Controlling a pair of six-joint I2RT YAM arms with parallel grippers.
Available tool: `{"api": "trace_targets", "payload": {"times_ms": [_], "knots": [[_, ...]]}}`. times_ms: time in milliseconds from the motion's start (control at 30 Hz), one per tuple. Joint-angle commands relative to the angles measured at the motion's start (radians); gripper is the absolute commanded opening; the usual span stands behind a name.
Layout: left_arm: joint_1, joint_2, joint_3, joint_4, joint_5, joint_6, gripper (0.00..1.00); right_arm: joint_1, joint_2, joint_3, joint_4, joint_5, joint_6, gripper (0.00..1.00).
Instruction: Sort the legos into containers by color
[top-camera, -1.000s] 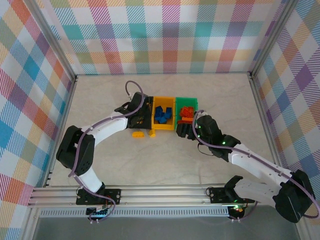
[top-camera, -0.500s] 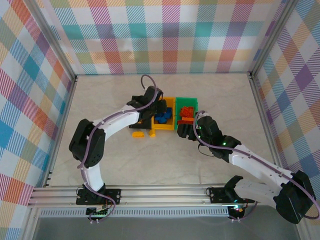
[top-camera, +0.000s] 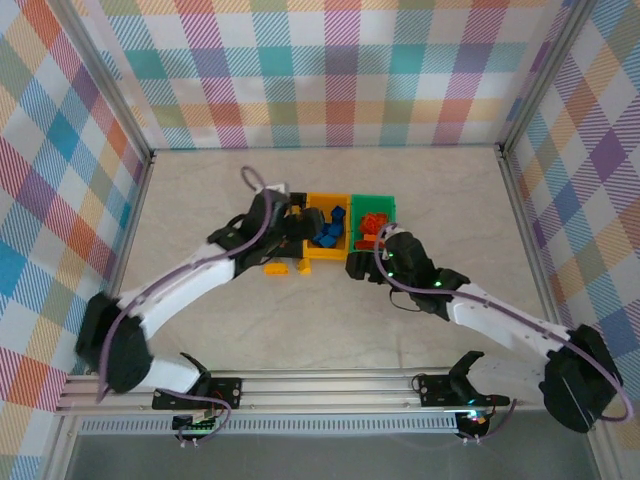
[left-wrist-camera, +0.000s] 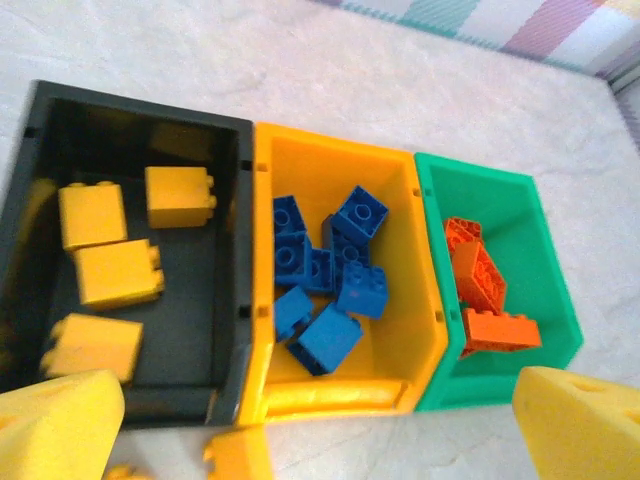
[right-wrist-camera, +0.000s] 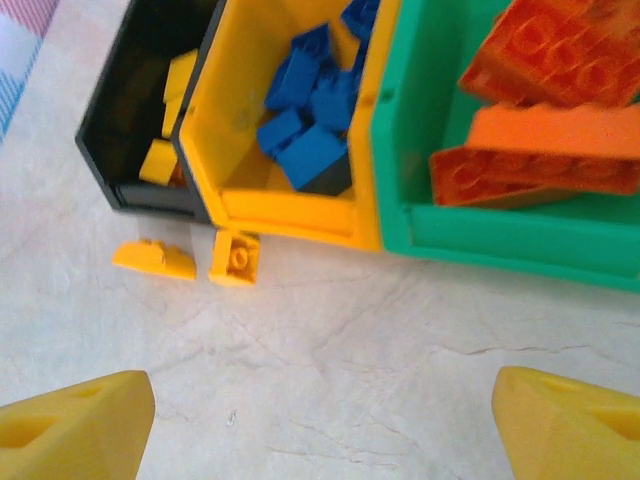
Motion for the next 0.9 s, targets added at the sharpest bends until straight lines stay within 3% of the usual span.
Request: {"api": "trace_targets", "payload": {"times_ms": [0, 233, 400, 867], "knots": [[-0.006, -0.154, -0.159, 0.004, -0.043, -0.059, 1.0, 0.076, 0.103, 0.027, 0.083, -0.033, -0.026, 0.88], [-0.006, -0.456, -0.393, -0.123, -0.1, -0.148, 1.0, 0.2, 0.412, 0.176, 0.132, 0.027, -0.026, 0.88], [-0.005, -0.609, -0.468, -0.18, -0.12, -0.18, 1.0, 0.225, 0.561, 0.283, 0.133, 0.093, -0.012, 0.85], [-0.006, -0.687, -0.518, -0.25, -0.139, -0.225, 1.0, 0.21, 0.776, 0.474, 0.11, 0.189, 0.0, 0.67]]}}
